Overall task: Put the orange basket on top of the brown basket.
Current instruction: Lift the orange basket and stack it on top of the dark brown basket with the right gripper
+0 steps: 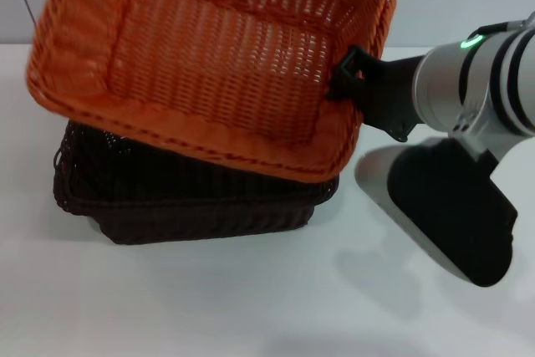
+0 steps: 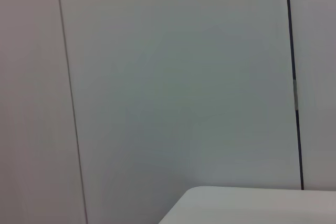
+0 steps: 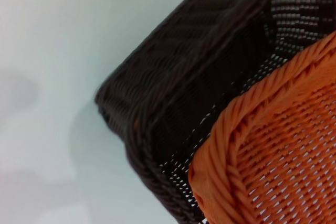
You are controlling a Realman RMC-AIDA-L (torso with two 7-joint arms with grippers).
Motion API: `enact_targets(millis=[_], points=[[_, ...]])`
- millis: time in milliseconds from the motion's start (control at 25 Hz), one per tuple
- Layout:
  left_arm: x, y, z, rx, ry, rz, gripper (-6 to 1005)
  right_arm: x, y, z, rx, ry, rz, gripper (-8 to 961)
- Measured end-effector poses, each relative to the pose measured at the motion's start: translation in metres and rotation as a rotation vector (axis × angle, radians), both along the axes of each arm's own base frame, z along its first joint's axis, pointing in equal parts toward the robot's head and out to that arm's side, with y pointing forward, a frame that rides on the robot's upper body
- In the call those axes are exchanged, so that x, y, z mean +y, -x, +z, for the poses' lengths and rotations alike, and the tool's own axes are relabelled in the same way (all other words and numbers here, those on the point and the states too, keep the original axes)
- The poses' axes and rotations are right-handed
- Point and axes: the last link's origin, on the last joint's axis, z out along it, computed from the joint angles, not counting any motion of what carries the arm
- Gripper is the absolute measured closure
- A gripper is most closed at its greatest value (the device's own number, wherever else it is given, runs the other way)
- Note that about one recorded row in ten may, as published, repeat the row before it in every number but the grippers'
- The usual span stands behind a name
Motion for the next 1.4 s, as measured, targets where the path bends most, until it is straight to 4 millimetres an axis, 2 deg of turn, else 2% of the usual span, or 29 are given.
enact_targets(millis=[200, 360, 760, 1360, 1400], points=[[-0.001, -0.001, 0.0, -0.017, -0.012, 0.003, 215, 0.008, -0.008, -0.002, -0.021, -0.005, 0.002, 806], [0.001, -0.003, -0.002, -0.026, -0.012, -0.002, 215, 0.014, -0.016, -0.014, -0.04, 0.01, 0.005, 806], [0.004, -0.007, -0.003, -0.031, -0.013, -0.015, 214, 0.013, -0.011, -0.027, -0.03, 0.057, 0.024, 807], [0.008, -0.008, -0.001, -0.03, -0.011, -0.022, 215, 0.011, -0.012, -0.039, 0.021, 0.056, -0.025, 640], [0.008, -0.008, -0.001, -0.03, -0.011, -0.022, 215, 0.011, -0.012, -0.039, 0.021, 0.056, -0.025, 581]])
